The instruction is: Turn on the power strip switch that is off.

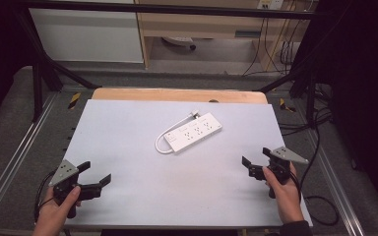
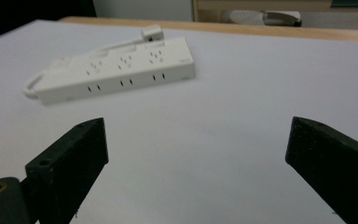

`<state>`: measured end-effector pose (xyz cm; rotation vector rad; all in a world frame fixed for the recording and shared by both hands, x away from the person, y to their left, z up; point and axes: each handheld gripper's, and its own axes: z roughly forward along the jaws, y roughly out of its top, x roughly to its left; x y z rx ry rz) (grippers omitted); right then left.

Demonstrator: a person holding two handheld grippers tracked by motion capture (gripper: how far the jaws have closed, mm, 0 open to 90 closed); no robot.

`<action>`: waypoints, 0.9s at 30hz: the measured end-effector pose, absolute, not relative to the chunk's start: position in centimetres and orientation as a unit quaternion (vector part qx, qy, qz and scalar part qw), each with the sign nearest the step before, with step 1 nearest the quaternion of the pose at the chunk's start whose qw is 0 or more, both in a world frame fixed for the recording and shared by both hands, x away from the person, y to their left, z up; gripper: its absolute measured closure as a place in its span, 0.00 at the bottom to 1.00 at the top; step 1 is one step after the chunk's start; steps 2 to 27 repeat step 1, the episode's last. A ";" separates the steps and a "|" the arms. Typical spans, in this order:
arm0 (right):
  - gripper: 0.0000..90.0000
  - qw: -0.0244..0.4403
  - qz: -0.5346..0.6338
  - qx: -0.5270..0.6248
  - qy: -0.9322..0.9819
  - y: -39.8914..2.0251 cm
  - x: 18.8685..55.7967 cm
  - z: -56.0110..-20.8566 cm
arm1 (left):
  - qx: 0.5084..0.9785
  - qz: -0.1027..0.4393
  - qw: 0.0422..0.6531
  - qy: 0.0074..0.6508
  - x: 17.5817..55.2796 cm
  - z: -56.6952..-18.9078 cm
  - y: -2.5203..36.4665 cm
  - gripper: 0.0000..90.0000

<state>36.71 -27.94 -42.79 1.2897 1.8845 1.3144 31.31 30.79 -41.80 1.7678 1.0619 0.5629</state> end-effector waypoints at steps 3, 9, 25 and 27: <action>0.07 0.249 0.476 0.474 0.698 -28.1 36.5 -43.2 | 0.725 0.231 0.482 0.435 31.3 -41.8 30.8 0.08; 0.07 0.249 0.476 0.474 0.698 -28.1 36.5 -43.2 | 0.725 0.231 0.482 0.435 31.3 -41.8 30.8 0.08; 0.07 0.249 0.476 0.474 0.698 -28.1 36.5 -43.2 | 0.725 0.231 0.482 0.435 31.3 -41.8 30.8 0.08; 0.07 0.249 0.476 0.474 0.698 -28.1 36.5 -43.2 | 0.725 0.231 0.482 0.435 31.3 -41.8 30.8 0.08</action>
